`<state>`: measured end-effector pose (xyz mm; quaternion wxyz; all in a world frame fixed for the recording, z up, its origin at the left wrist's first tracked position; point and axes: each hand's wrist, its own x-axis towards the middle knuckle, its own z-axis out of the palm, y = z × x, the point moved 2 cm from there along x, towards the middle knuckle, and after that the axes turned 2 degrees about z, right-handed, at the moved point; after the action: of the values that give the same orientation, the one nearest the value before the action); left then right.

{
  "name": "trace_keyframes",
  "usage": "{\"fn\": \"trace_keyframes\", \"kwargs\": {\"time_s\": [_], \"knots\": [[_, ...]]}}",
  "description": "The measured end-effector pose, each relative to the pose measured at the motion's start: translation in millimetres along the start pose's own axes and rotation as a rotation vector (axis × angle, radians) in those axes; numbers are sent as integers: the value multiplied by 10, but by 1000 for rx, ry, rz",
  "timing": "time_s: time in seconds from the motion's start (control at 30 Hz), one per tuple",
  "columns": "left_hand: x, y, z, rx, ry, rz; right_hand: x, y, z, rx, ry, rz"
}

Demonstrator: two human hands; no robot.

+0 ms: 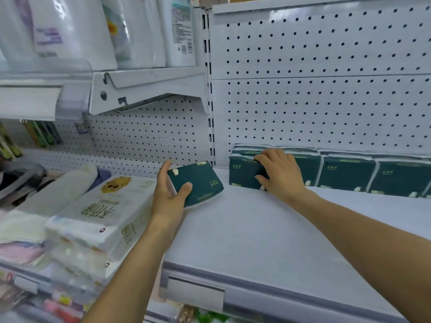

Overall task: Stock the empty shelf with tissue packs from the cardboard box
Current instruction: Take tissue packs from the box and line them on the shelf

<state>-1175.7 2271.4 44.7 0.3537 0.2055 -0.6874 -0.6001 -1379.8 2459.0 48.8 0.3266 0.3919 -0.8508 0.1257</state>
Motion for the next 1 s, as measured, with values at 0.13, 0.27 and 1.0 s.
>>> {"fn": "trace_keyframes", "kwargs": {"time_s": [0.13, 0.27, 1.0], "knots": [[48, -86, 15, -51, 5, -78, 39, 48, 51, -79, 14, 16], [20, -37, 40, -58, 29, -122, 35, -26, -48, -75, -1, 47], [140, 221, 1135, 502, -238, 346, -969, 771, -965, 968, 1, 786]]}}
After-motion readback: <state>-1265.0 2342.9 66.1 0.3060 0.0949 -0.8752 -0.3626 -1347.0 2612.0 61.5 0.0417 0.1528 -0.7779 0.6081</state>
